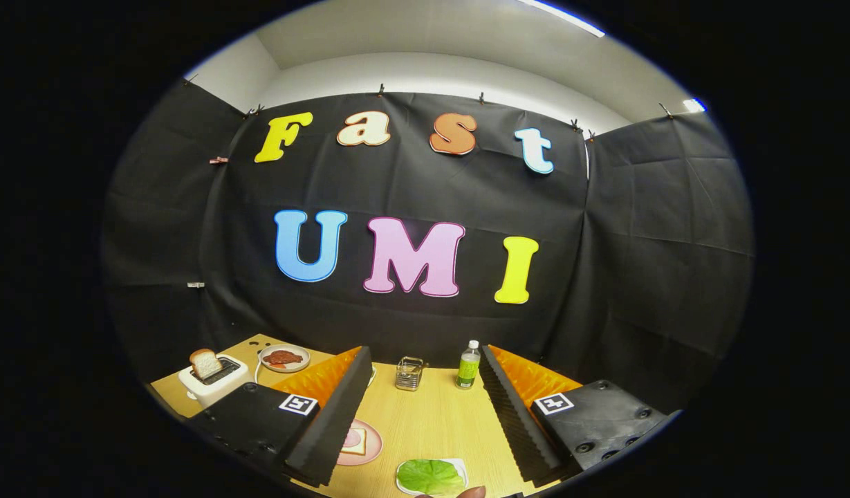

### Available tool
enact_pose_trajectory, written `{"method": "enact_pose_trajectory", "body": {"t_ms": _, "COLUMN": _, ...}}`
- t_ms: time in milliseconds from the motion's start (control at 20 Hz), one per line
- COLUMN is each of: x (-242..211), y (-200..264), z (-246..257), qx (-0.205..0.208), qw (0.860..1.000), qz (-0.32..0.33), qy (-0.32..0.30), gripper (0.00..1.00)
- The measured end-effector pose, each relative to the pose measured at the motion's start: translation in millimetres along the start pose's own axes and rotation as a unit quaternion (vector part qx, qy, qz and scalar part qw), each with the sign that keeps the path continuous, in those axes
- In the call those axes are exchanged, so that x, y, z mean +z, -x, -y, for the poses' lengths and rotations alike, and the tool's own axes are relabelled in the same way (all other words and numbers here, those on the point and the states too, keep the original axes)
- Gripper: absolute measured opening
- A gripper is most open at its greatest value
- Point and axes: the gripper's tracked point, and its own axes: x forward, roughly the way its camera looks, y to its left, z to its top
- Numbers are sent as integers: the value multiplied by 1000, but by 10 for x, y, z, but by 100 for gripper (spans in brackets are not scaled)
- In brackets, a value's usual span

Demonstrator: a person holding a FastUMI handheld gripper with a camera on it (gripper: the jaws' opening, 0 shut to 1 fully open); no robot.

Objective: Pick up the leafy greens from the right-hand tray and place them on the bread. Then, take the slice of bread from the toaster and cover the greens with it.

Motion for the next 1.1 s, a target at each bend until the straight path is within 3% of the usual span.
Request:
{"method": "enact_pose_trajectory", "body": {"t_ms": 300, "x": -89, "y": -48, "z": -31, "qx": 8, "qw": 1000, "qz": -13, "qy": 2, "gripper": 97}}
{"method": "enact_pose_trajectory", "body": {"t_ms": 500, "x": -700, "y": -113, "z": 55, "qx": 26, "qw": 992, "qz": -120, "qy": 20, "gripper": 98}}
{"method": "enact_pose_trajectory", "body": {"t_ms": 700, "x": -1628, "y": -120, "z": 162, "qx": 56, "qw": 963, "qz": -264, "qy": 15, "gripper": 98}}
{"method": "enact_pose_trajectory", "body": {"t_ms": 850, "x": -2188, "y": -174, "z": 210, "qx": 75, "qw": 943, "qz": -323, "qy": 20, "gripper": 98}}
{"method": "enact_pose_trajectory", "body": {"t_ms": 1100, "x": -3183, "y": -22, "z": 203, "qx": 141, "qw": 888, "qz": -426, "qy": 96, "gripper": 96}}
